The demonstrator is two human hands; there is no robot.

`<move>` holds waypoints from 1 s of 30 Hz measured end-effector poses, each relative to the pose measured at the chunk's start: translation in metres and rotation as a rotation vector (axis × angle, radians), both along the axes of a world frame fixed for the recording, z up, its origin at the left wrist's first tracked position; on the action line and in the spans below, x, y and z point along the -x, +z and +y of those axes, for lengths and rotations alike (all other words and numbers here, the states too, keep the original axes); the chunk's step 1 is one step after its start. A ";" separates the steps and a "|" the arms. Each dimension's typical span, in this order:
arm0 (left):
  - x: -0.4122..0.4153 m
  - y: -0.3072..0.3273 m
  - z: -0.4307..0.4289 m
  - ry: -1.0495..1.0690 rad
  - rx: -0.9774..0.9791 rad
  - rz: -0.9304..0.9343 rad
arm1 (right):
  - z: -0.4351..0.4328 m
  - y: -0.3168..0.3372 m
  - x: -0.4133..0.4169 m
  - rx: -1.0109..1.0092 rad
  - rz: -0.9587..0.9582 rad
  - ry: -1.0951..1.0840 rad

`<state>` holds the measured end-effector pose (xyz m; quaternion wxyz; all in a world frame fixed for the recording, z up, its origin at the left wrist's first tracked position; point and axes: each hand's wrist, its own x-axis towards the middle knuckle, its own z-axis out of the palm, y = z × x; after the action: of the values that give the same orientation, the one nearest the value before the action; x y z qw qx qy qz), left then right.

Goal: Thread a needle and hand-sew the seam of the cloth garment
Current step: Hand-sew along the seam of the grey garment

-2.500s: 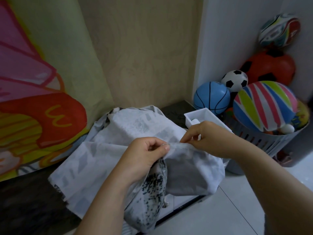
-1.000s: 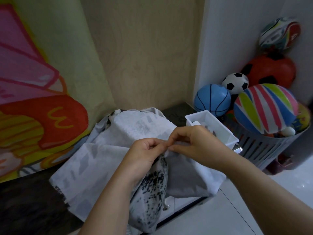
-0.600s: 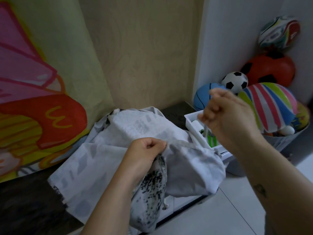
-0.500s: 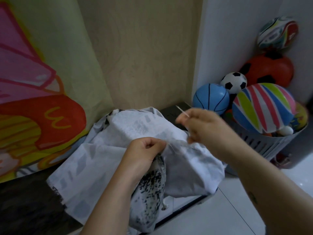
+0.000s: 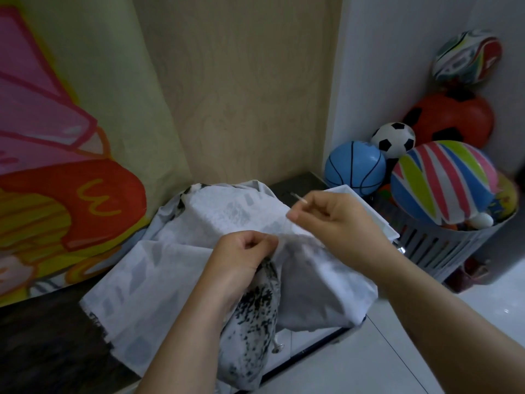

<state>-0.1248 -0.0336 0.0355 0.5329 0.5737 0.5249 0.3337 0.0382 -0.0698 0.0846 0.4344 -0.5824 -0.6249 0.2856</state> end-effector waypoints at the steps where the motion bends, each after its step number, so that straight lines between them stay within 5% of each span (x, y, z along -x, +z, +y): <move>1: 0.000 -0.001 0.000 0.004 0.002 -0.003 | -0.001 0.003 0.001 0.009 0.197 0.022; 4: -0.001 -0.002 0.000 0.036 0.013 -0.039 | -0.002 0.019 0.002 0.057 0.985 0.172; 7: -0.002 -0.002 0.001 0.065 0.007 -0.025 | -0.005 0.030 -0.010 0.268 1.266 0.275; 9: -0.002 -0.001 0.001 0.057 -0.012 -0.002 | -0.007 0.027 -0.024 0.531 1.167 0.465; 11: -0.002 0.000 0.001 0.049 -0.040 0.030 | -0.007 0.019 -0.034 0.683 0.746 0.526; 13: -0.002 0.001 0.000 0.060 -0.055 0.043 | -0.004 0.011 -0.031 0.677 0.260 0.371; 16: -0.003 0.002 0.000 0.052 -0.056 0.039 | 0.000 0.001 -0.015 0.512 -0.023 0.150; 25: -0.004 0.003 -0.002 0.016 -0.066 0.025 | 0.003 -0.013 0.005 0.215 -0.252 0.048; 30: -0.001 0.000 0.000 0.041 -0.024 0.019 | 0.003 -0.007 0.000 0.051 0.177 0.037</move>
<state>-0.1241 -0.0334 0.0355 0.5140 0.5724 0.5374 0.3454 0.0385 -0.0669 0.0780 0.4676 -0.5541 -0.5872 0.3599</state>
